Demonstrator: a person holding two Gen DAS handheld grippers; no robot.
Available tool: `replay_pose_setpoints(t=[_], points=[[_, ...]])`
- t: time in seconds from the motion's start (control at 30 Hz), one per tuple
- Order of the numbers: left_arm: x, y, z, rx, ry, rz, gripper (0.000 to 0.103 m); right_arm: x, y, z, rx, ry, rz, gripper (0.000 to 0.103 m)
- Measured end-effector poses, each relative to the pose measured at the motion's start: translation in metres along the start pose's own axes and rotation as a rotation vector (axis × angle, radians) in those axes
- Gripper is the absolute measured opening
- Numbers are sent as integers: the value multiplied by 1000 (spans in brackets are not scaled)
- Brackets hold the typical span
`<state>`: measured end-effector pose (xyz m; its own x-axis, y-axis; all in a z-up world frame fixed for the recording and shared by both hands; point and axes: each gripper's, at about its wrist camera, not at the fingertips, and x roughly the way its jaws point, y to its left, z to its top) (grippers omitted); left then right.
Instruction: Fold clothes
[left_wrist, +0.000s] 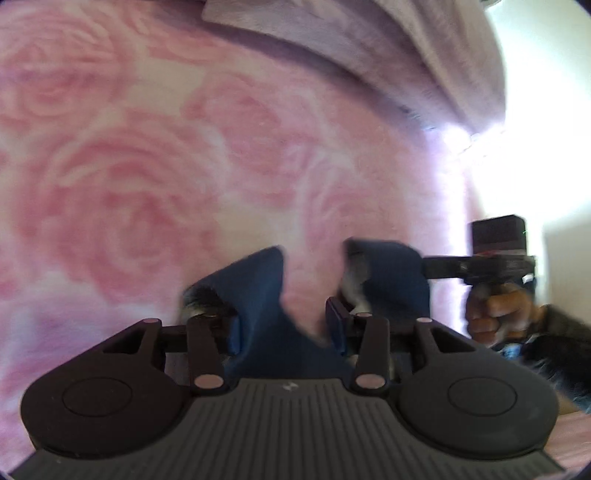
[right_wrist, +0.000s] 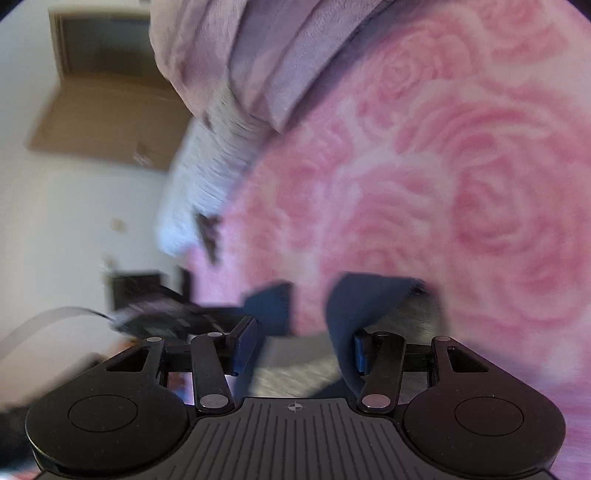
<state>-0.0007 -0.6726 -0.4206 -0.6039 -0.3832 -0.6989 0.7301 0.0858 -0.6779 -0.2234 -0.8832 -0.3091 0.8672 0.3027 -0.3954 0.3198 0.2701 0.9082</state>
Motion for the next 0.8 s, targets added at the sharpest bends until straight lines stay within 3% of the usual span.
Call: replay_pose_setpoints(t=[0.1, 0.17, 0.27, 0.33, 0.4, 0.47, 0.6, 0.67, 0.8], points=[[4, 14, 4, -90, -60, -27, 36, 6, -7, 2, 58, -29, -78, 53], [-8, 14, 7, -89, -146, -49, 34, 6, -4, 6, 56, -57, -60, 53], [-43, 4, 14, -18, -323, -86, 29, -22, 28, 18, -105, -290, -57, 53], [-67, 2, 17, 19, -458, -98, 29, -43, 60, 22, -282, -430, -105, 53], [-76, 11, 24, -8, -476, -95, 29, -51, 73, 26, -341, -469, -117, 53], [-68, 20, 29, -30, -416, -59, 29, -45, 67, 32, -323, -424, -185, 53], [-48, 28, 25, -37, -324, 24, 30, -31, 34, 37, -164, -322, -273, 53], [-44, 30, 22, -41, -315, 22, 36, -28, 27, 34, -128, -316, -258, 53], [-53, 31, 20, -40, -327, 14, 38, -31, 24, 28, -82, -341, -224, 53]])
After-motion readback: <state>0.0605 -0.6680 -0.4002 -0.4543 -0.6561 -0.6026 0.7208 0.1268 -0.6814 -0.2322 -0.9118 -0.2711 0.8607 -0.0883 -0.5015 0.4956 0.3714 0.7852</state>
